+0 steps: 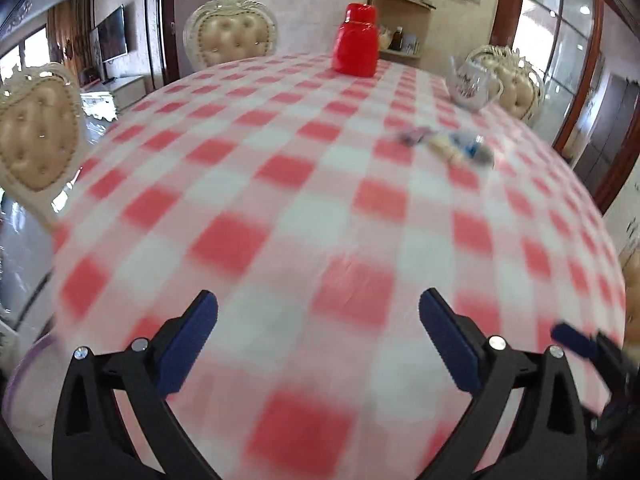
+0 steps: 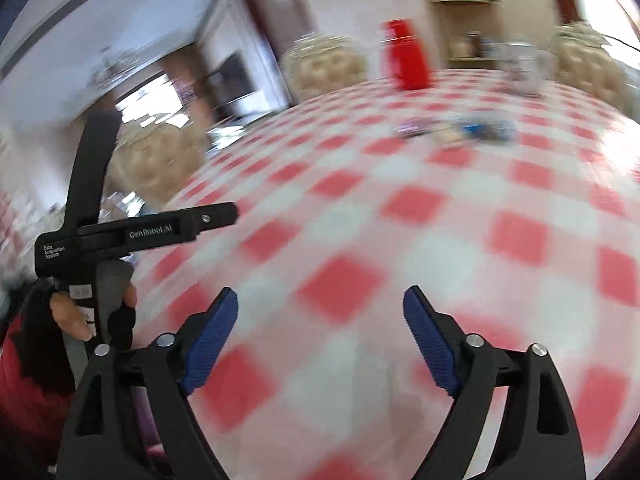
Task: Organize snacks
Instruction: 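Move both open tools back over the remaining snacks, then grasp the clear blue-edged bag with the right tool while the left tool grasps the yellow cake bag, then lift both held snacks and carry them toward the clear box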
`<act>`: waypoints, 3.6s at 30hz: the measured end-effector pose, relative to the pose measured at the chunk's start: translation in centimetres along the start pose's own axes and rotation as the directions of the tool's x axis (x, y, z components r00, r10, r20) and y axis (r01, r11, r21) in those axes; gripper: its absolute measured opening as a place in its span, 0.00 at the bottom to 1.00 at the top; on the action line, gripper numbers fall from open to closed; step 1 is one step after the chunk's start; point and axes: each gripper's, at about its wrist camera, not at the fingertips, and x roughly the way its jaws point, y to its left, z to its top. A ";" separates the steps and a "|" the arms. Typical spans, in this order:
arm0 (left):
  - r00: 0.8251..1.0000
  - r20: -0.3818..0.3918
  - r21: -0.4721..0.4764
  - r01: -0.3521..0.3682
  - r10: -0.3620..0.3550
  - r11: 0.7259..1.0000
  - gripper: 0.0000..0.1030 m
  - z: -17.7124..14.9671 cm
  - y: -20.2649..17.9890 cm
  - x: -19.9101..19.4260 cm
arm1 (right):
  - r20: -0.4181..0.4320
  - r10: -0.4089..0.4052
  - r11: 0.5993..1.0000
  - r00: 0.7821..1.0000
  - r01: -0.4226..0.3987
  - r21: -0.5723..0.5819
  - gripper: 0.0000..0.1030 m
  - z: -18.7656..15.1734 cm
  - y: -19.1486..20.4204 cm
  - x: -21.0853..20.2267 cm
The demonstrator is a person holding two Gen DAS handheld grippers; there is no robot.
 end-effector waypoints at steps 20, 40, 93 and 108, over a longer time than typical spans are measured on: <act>0.982 0.135 -0.280 0.164 -0.130 0.946 0.98 9.2 -7.8 13.2 | -0.019 -0.256 0.883 0.966 0.243 0.401 0.82 16.8 -20.5 14.0; 0.976 0.110 -0.193 0.209 -0.190 0.959 0.98 9.3 -9.1 13.5 | -0.062 -0.339 0.918 0.939 0.345 0.198 0.55 16.7 -19.0 13.5; 0.991 0.027 -0.026 0.131 -0.130 0.991 0.34 0.9 -11.2 4.6 | 0.080 -0.162 0.935 0.984 0.127 0.333 0.56 4.9 -13.0 1.2; 0.995 0.021 0.038 0.096 -0.097 0.995 0.34 -4.3 -6.9 -1.2 | 0.042 -0.101 0.970 0.994 0.089 0.226 0.55 0.7 -5.5 -1.0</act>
